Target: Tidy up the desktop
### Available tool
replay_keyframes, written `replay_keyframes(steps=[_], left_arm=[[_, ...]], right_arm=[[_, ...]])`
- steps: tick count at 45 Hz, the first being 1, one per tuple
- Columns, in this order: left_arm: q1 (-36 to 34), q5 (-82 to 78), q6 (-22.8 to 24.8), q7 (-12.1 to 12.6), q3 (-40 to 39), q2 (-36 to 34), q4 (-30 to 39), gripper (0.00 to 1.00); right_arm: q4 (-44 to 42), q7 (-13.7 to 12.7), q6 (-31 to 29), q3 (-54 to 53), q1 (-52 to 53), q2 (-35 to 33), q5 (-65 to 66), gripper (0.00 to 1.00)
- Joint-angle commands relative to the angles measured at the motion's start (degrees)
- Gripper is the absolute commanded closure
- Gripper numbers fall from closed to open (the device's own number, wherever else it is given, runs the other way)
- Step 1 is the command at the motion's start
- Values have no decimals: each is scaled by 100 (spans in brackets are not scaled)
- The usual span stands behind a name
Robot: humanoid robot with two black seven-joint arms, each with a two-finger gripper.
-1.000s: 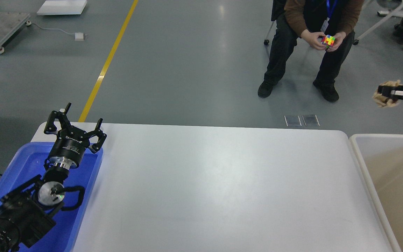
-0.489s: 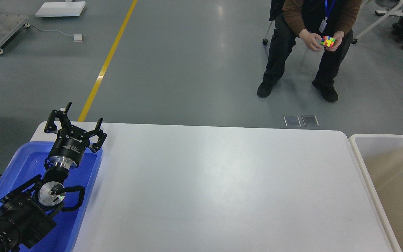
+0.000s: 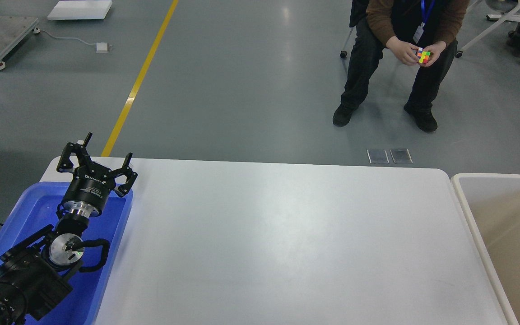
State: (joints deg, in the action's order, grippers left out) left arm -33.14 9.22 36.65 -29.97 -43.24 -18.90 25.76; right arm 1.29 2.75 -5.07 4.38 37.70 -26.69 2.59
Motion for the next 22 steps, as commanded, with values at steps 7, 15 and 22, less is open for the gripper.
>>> replay_keyframes(steps=[7, 15, 22], left_arm=[[0, 0, 0, 0, 0, 0, 0, 0], [0, 0, 0, 0, 0, 0, 0, 0], [0, 0, 0, 0, 0, 0, 0, 0]], right_arm=[[-173, -161, 420, -534, -387, 472, -118, 100], [-190, -152, 498, -640, -457, 463, -118, 67], [-199, -144, 815, -921, -422, 402, -127, 0]])
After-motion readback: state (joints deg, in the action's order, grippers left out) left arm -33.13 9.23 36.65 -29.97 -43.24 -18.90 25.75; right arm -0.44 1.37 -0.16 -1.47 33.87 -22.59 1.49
